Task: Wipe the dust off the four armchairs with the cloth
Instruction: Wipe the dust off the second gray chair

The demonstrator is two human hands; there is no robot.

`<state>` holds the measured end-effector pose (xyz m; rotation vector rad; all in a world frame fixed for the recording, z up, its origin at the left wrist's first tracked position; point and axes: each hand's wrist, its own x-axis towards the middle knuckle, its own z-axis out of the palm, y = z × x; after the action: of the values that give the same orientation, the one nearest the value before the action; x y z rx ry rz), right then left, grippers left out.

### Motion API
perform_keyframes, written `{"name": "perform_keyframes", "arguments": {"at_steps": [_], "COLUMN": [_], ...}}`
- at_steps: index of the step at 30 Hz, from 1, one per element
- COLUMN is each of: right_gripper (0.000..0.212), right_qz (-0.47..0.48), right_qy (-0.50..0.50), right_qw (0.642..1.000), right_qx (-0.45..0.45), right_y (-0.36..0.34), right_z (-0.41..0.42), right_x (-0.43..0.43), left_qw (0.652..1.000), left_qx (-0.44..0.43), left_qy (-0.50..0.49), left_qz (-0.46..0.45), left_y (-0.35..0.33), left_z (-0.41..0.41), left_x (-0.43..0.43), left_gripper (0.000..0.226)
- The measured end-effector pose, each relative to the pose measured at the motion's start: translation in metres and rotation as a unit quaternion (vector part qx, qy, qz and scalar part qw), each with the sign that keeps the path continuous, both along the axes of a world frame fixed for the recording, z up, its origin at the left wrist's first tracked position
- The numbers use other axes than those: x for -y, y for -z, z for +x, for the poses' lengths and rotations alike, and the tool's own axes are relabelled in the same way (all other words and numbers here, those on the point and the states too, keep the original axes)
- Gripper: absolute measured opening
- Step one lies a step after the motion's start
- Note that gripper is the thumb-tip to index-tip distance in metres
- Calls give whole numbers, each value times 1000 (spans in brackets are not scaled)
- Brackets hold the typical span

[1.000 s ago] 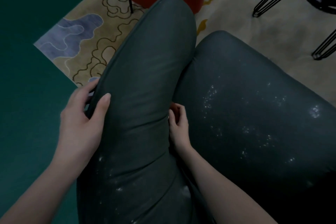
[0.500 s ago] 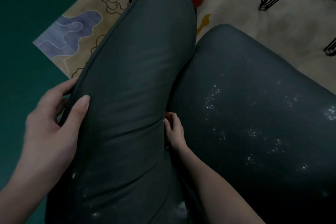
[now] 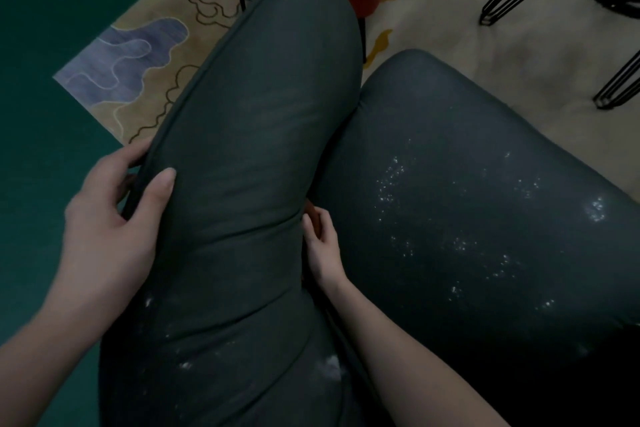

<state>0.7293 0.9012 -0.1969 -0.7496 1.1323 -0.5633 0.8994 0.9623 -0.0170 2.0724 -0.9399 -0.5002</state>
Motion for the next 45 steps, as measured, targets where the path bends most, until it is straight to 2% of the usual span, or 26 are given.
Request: {"name": "perform_keyframes", "arguments": {"at_steps": [2, 10, 17, 21, 26, 30, 33, 37, 42, 45], "right_gripper": [12, 13, 14, 16, 23, 30, 33, 27, 26, 23], "right_qz": [-21, -71, -177, -279, -362, -452, -524, -549, -568, -577], "right_qy": [5, 20, 10, -14, -47, -117, -193, -250, -217, -252], "right_qw": [1000, 997, 981, 953, 919, 859, 810, 785, 769, 752], "right_qx": [9, 9, -75, -116, -150, -211, -180, -144, -197, -197], "right_y": [-18, -72, -118, -145, -170, -189, -199, -206, -210, -212], "right_z": [-4, -20, -28, -25, -5, 13, 5, -12, 14, 30], "right_x": [-1, -7, -17, -26, -15, -16, -37, -56, -30, -28], "left_qw": [1000, 1000, 1000, 999, 981, 980, 980, 975, 965, 964], "left_qx": [4, -13, -20, -42, -183, -192, -182, -190, -222, -221], "left_qy": [-1, 9, 8, 10, -43, -27, -24, -41, -77, -76], "left_qz": [-3, 14, -5, -22, -55, -52, -73, -104, -119, -129], "left_y": [-3, -10, -15, -18, -16, -12, -8, -7, -8, -10], "left_z": [-2, -5, -9, -10, -5, -3, -8, -22, -37, -37], "left_x": [1, 5, 8, 8, 1, -17, -40, -73, -88, -88], "left_gripper": [33, 38, 33, 31, 25, 27, 28, 31, 31, 36]}}
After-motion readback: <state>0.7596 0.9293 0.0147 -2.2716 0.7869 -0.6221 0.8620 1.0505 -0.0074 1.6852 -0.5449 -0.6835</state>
